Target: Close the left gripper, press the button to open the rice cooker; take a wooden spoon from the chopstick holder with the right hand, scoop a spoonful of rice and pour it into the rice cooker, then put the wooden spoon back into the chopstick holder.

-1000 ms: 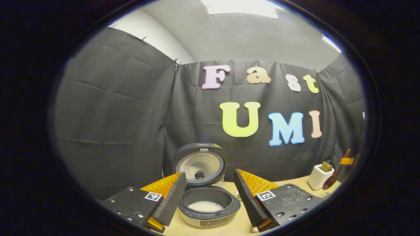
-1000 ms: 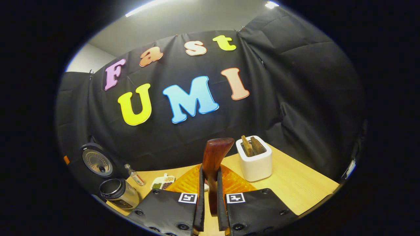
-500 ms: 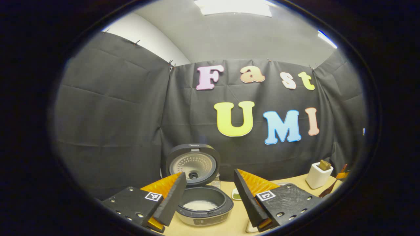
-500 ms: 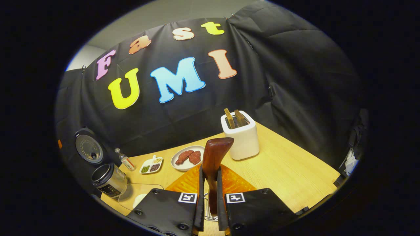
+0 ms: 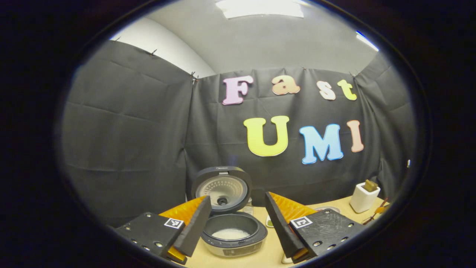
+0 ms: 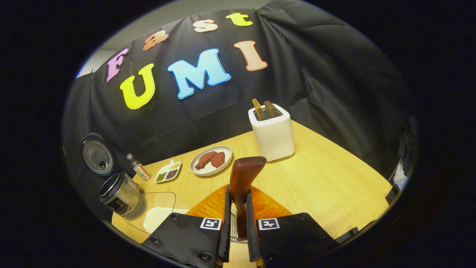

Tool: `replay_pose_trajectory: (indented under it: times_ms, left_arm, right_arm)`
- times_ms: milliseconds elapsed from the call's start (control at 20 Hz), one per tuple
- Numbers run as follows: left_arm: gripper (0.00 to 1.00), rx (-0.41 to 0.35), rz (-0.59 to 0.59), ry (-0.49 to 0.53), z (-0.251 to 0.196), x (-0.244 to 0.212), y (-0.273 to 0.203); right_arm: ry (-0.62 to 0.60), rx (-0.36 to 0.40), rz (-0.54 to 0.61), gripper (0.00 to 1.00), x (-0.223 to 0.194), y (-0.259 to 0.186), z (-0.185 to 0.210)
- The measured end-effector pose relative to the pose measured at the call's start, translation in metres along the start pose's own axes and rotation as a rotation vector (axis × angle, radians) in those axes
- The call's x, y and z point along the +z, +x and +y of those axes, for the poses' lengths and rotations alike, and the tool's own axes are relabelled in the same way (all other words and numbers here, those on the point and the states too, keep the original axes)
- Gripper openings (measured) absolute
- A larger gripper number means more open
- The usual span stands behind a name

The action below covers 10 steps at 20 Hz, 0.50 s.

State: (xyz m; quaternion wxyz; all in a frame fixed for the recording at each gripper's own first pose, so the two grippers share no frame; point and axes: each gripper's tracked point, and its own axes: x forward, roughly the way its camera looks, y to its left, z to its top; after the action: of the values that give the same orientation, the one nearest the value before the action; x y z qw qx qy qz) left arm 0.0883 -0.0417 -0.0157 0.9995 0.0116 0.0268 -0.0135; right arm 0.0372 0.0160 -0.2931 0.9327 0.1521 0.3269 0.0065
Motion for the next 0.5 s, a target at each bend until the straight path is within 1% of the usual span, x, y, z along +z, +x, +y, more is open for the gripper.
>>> replay_pose_trajectory:
  times_ms: [50, 100, 150, 200, 250, 300, 350, 400, 450, 500]
  left_arm:
    - [0.87, 0.002, 0.0, 0.004, 0.0, 0.001, 0.001]
    - [0.88, -0.002, -0.004, 0.007, -0.002, 0.002, 0.002]
    - [0.88, -0.007, -0.008, 0.011, -0.002, 0.004, 0.004]
    - [0.87, -0.01, -0.013, 0.016, -0.003, 0.006, 0.006]
    - [0.87, -0.011, -0.015, 0.024, -0.003, 0.007, 0.009]
    - [0.88, -0.006, -0.01, 0.034, -0.001, 0.007, 0.012]
    - [0.87, -0.004, -0.005, 0.041, 0.001, 0.007, 0.017]
    - [0.87, -0.004, -0.006, 0.044, 0.002, 0.009, 0.021]
    - [0.88, -0.002, -0.008, 0.043, 0.004, 0.011, 0.026]
    - [0.87, -0.001, -0.01, 0.04, 0.006, 0.014, 0.033]
  right_arm:
    - [-0.015, -0.004, -0.002, 0.22, 0.0, 0.0, 0.0]
    - [-0.032, -0.004, -0.008, 0.24, 0.003, -0.008, 0.0]
    - [-0.053, -0.008, -0.024, 0.27, 0.008, -0.008, -0.002]
    - [-0.075, -0.015, -0.045, 0.32, 0.017, -0.016, -0.005]
    - [-0.097, -0.026, -0.06, 0.52, 0.024, -0.02, -0.007]
    - [-0.12, -0.042, -0.082, 0.69, 0.032, -0.026, -0.011]
    - [-0.146, -0.061, -0.117, 0.78, 0.044, -0.032, -0.014]
    - [-0.169, -0.078, -0.15, 0.99, 0.055, -0.039, -0.016]
    - [-0.193, -0.092, -0.18, 1.0, 0.066, -0.05, -0.016]
    - [-0.211, -0.1, -0.207, 0.98, 0.075, -0.056, -0.015]
